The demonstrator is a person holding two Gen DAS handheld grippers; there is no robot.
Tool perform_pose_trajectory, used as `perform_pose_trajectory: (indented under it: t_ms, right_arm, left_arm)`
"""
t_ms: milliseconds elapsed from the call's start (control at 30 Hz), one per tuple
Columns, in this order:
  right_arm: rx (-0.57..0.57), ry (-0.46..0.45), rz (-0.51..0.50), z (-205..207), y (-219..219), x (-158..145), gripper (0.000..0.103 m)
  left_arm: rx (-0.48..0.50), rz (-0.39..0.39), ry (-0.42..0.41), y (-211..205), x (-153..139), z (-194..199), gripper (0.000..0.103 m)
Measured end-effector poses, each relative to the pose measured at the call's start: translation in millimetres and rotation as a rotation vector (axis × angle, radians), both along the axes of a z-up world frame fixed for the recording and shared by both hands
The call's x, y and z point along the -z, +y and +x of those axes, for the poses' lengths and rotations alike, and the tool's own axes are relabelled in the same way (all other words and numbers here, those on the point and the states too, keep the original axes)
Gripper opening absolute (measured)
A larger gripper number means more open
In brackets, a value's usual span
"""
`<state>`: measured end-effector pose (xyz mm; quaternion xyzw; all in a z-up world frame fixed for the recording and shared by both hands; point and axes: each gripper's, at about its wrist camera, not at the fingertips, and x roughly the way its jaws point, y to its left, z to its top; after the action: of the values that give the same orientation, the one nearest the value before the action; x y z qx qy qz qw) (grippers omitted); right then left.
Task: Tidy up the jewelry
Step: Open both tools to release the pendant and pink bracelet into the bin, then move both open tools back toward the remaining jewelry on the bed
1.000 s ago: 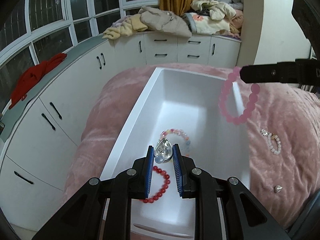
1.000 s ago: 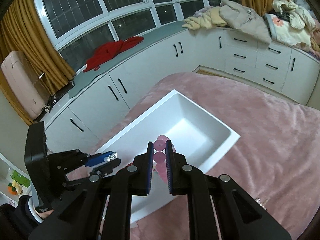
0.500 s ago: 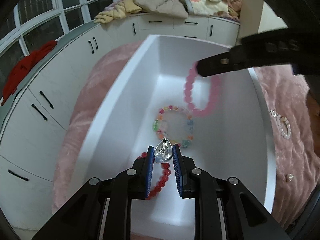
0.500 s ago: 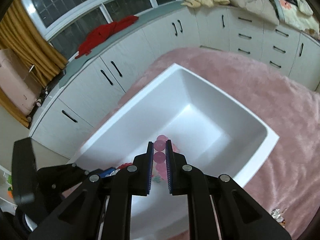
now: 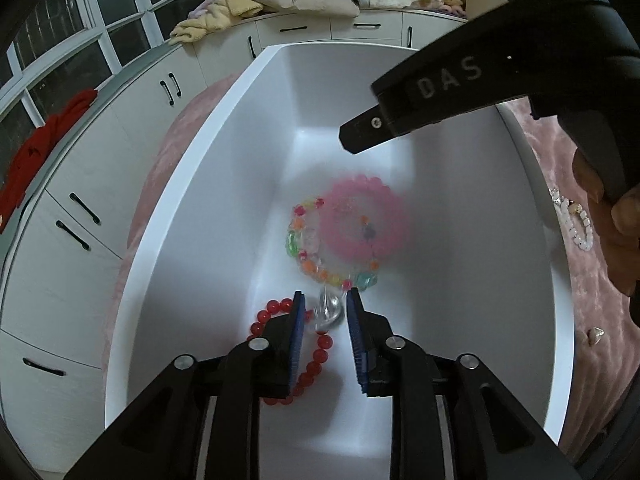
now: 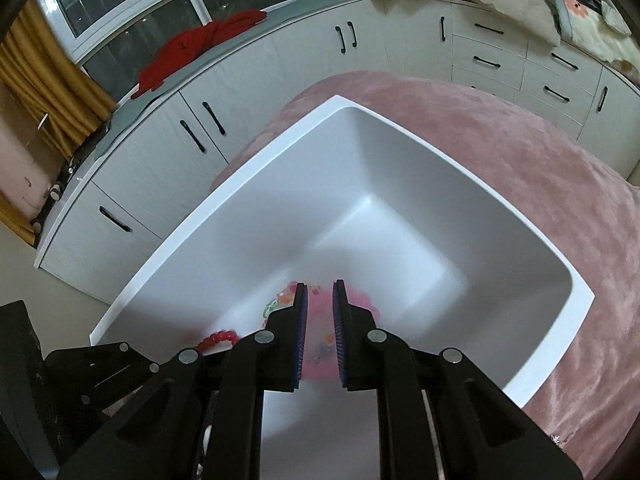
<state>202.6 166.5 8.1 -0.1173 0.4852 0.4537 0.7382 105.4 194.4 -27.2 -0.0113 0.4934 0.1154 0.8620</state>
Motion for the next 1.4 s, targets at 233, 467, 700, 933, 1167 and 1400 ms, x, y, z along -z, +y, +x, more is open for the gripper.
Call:
perform_pose_trajectory:
  t_ms: [233, 467, 700, 933, 1167, 1400]
  right_arm:
    - [0.004, -0.003, 0.01, -1.7, -5.2, -3.2, 0.015]
    - [0.01, -0.011, 0.039, -2.1, -15.9, -18.1, 0.028]
    - [-0.003, -0.072, 0.099, -10.3, -39.0, -52.7, 0.048]
    - [-0.021, -0.165, 0.138, -23.3, -73.7, -93.5, 0.059]
    - [0.005, -0.257, 0.156, -33.9, -122.9, -125.7, 0.071]
    - [0.091, -0.286, 0.144, -25.6, -181.7, -134.2, 0.088]
  left_arm:
    - [-0.009, 0.006, -0.001, -0.5, -2.5, 2.5, 0.047]
    - [-0.034, -0.036, -0.011, 3.1, -3.3, -1.0, 0.066]
    - [-0.041, -0.05, -0.062, 2.7, -16.7, -13.8, 0.074]
    - [-0.024, 0.007, -0.119, -7.7, -40.2, -26.5, 0.082]
    - [0.025, 0.087, -0.158, -32.2, -65.4, -30.6, 0.093]
    - [0.036, 0.119, -0.21, -58.8, -88.1, -25.2, 0.097]
